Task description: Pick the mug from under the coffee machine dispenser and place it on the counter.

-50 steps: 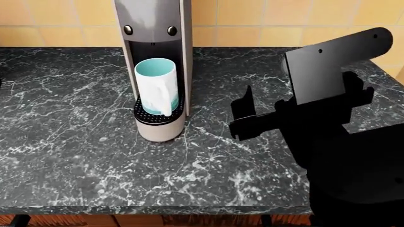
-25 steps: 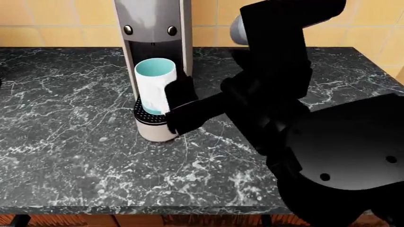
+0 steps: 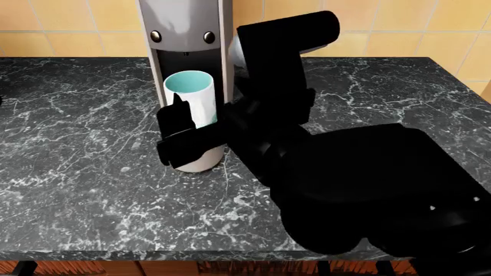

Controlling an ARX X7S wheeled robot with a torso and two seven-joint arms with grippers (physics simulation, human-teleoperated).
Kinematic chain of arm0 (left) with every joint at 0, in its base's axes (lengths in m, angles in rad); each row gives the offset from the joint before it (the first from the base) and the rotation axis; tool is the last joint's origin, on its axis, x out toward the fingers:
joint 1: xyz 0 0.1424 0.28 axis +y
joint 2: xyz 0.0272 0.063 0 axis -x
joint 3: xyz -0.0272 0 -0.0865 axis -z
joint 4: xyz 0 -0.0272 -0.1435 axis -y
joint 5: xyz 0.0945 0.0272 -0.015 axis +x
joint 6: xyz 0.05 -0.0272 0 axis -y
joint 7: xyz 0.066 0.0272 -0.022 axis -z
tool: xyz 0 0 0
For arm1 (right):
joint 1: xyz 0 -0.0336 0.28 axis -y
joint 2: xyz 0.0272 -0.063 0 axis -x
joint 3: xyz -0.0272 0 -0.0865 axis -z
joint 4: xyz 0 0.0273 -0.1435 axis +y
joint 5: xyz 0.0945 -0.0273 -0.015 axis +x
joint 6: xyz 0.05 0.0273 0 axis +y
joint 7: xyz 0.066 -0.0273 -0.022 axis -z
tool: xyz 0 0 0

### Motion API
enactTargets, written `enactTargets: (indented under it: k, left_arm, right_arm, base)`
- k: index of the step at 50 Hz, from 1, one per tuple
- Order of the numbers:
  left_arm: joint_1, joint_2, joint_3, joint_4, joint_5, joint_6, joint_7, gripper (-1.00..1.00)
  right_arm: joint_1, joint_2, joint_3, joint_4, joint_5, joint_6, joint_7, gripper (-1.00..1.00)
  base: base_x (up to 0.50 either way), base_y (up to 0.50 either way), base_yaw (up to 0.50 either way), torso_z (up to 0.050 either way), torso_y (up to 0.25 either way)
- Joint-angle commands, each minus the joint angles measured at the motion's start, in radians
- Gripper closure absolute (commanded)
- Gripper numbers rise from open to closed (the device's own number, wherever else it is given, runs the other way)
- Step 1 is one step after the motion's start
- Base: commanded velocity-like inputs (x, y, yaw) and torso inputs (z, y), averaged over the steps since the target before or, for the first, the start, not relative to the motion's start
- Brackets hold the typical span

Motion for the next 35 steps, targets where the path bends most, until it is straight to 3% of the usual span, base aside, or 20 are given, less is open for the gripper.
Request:
enactTargets:
  k: [1,35]
  left_arm:
    - [0.002,-0.002,0.001,-0.001,0.000,0.004,-0.002,-1.00]
    - [0.014,-0.002,-0.001,-0.003,-0.003,0.019,0.001,-1.00]
  right_arm:
    - [-0.058,-0.023,-0.024,0.033,-0.088,-0.030,-0.054,-1.00]
    - [-0.144,-0.033,-0.105,0.110,-0.239,-0.066,-0.160,-1.00]
  base:
    - [0.00,0.00,0.00,0.000,0.000]
    - [0.00,0.00,0.00,0.000,0.000]
